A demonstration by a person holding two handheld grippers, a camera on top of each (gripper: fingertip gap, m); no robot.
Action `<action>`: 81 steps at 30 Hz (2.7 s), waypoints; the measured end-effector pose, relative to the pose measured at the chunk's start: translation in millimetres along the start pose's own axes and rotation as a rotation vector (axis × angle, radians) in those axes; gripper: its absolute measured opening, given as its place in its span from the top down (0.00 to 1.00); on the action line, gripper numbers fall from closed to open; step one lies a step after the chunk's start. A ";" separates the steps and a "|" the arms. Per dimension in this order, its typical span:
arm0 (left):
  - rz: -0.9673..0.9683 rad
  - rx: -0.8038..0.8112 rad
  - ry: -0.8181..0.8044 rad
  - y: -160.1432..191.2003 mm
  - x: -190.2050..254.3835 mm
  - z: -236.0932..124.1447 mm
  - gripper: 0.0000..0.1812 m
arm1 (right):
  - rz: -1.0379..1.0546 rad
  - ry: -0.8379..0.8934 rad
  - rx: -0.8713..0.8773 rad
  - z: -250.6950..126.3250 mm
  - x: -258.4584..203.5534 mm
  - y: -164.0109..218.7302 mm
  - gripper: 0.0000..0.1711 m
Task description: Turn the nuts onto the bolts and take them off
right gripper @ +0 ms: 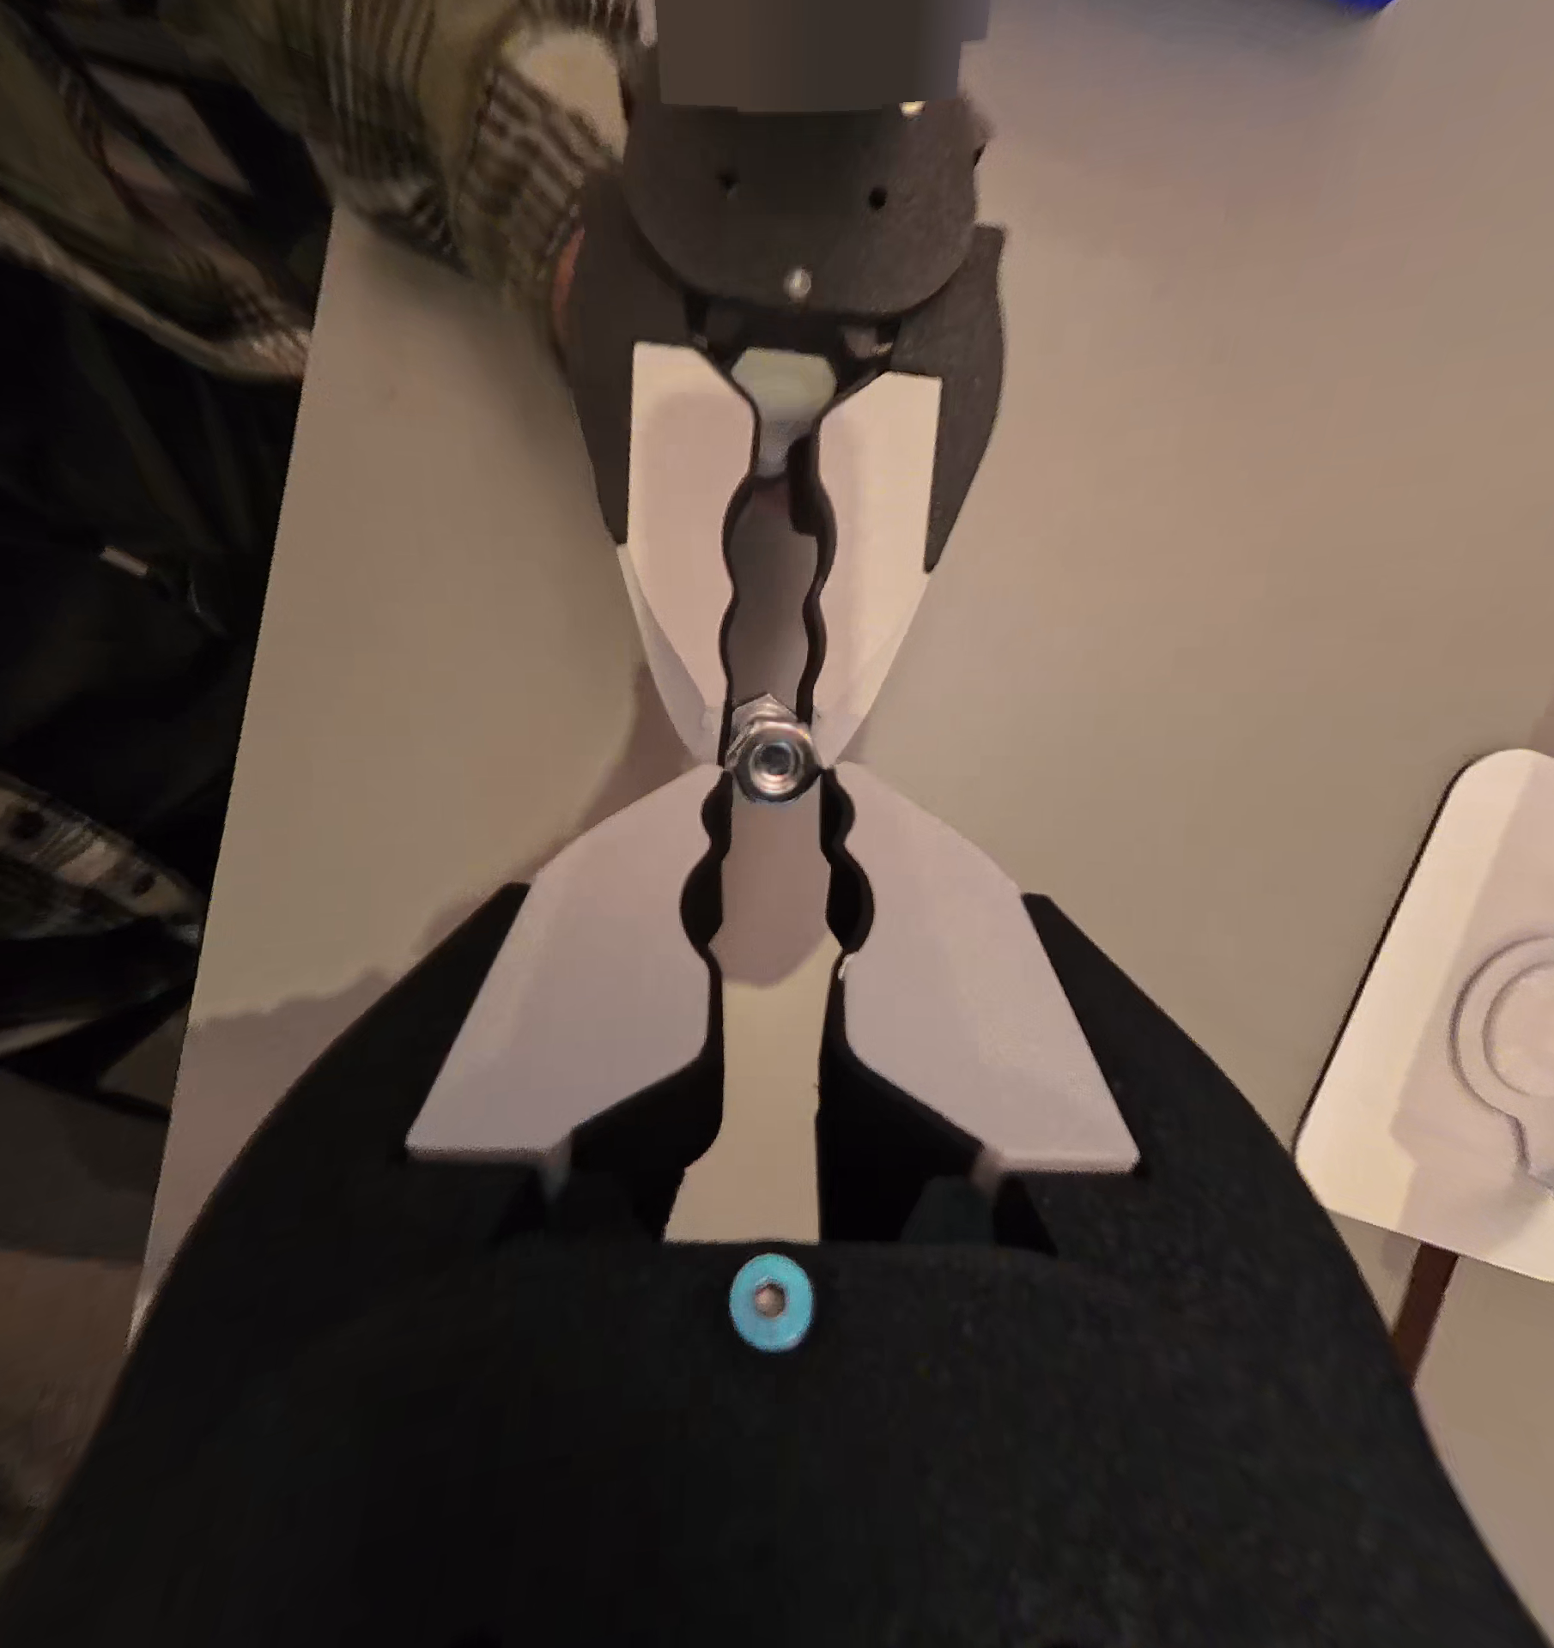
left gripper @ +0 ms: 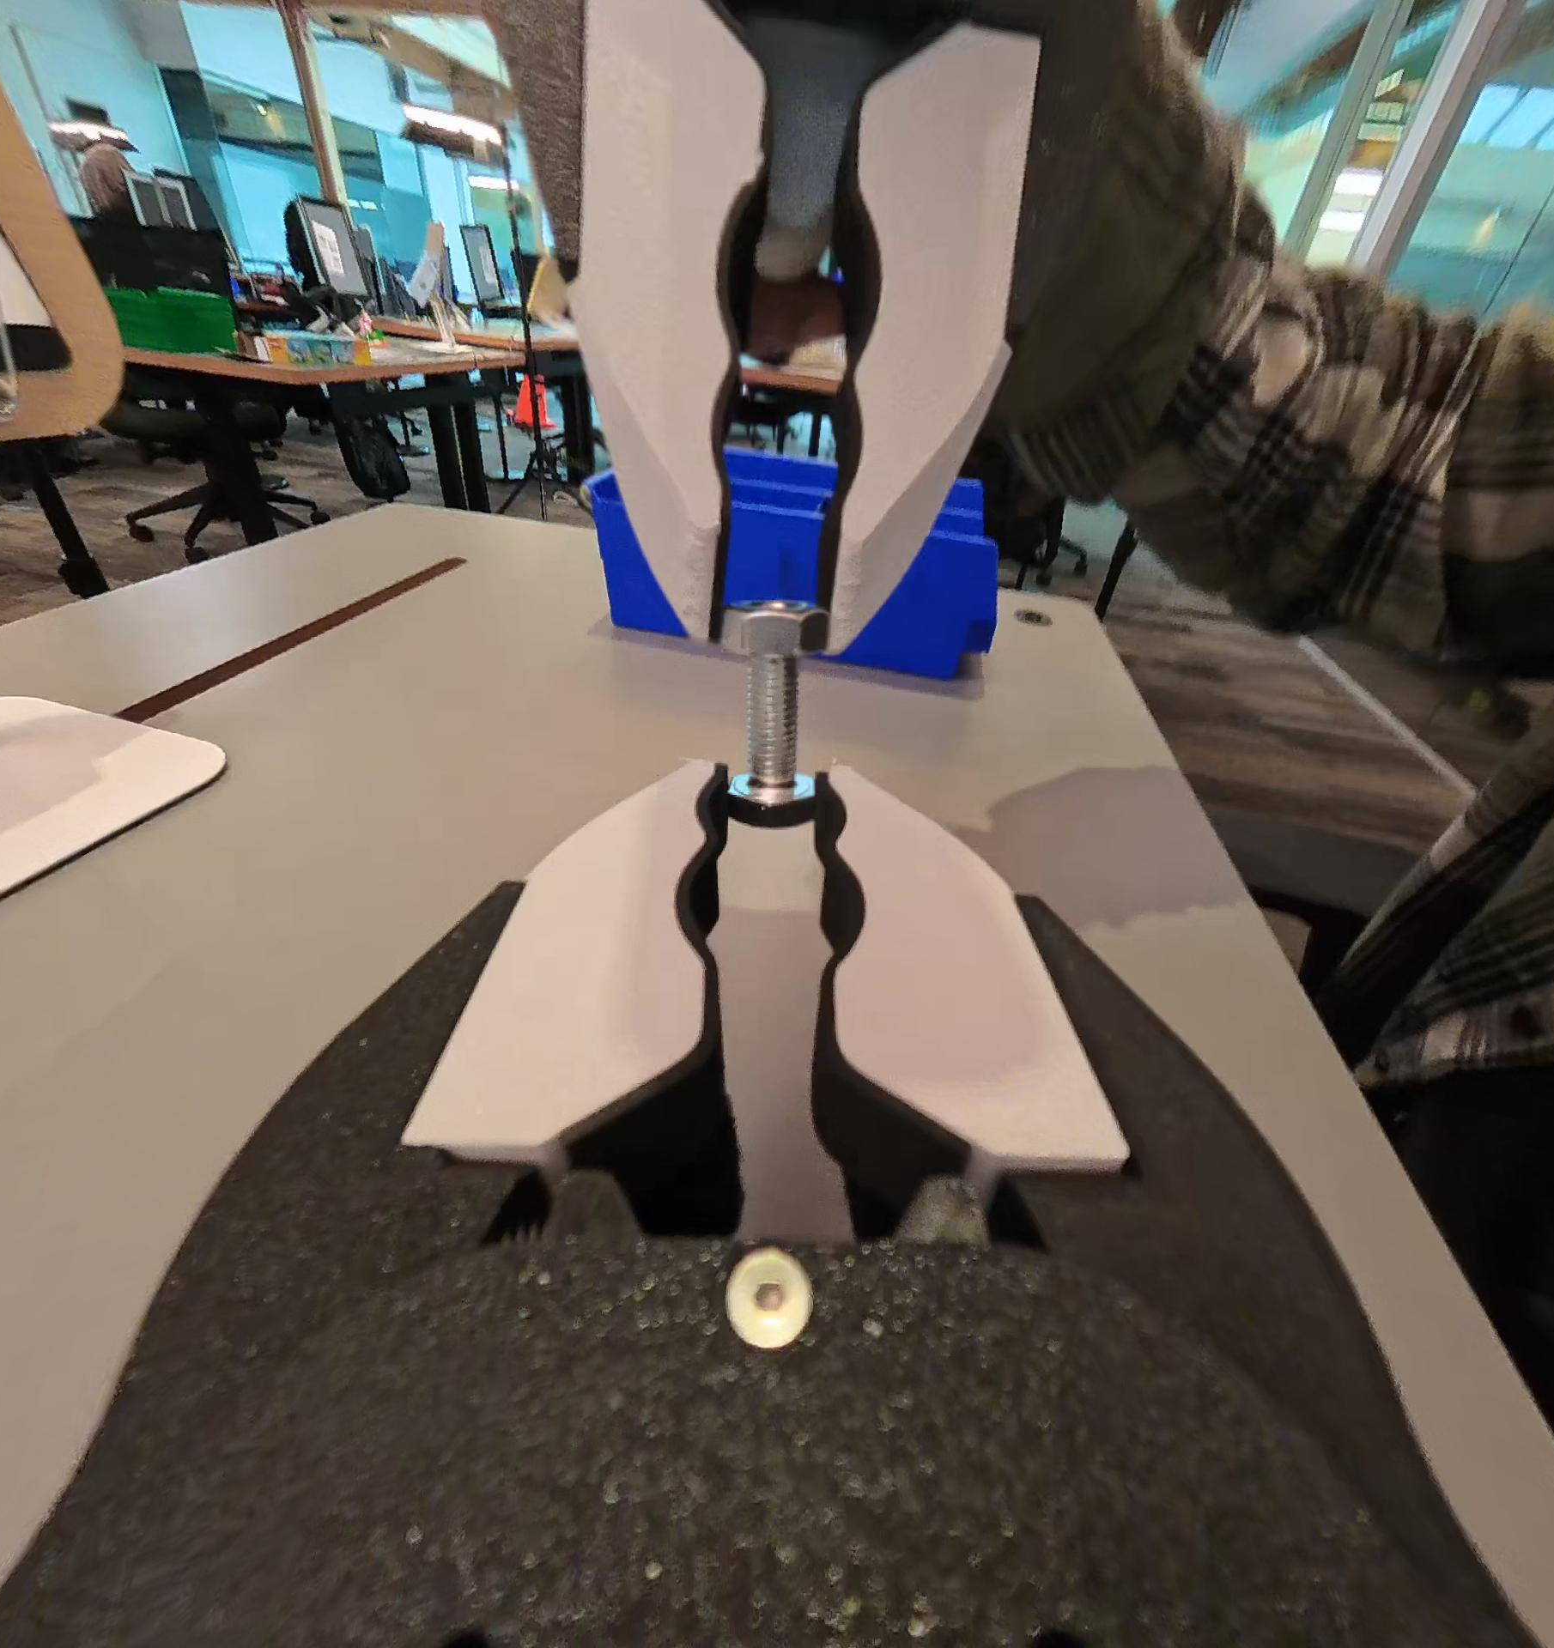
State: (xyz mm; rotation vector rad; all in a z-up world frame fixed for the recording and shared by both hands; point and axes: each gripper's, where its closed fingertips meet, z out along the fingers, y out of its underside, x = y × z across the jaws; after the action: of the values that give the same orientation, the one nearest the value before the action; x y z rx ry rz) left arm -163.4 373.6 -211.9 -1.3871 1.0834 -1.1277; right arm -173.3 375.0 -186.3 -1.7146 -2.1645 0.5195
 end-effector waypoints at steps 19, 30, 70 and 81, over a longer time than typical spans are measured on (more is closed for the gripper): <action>-0.083 0.228 0.039 -31.1 -1.0 -19.1 0.90 | 0.448 0.365 0.912 -39.4 39.1 -16.0 0.58; -0.083 0.259 0.032 -35.6 -3.5 -23.9 0.90 | 0.461 0.371 0.931 -37.7 37.8 -16.9 0.56; -0.036 0.273 0.033 -39.8 3.1 -24.3 0.90 | 0.389 0.254 0.915 -20.9 7.9 -55.5 0.88; -0.015 0.266 0.129 -41.8 20.8 -20.8 0.90 | 0.071 0.085 0.687 -23.5 -8.4 -49.1 0.86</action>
State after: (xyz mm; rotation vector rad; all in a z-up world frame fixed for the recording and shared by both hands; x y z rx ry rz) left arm -178.5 353.8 -167.3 -1.1281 0.9733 -1.3345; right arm -202.3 358.4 -142.6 -1.3876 -1.5937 1.0396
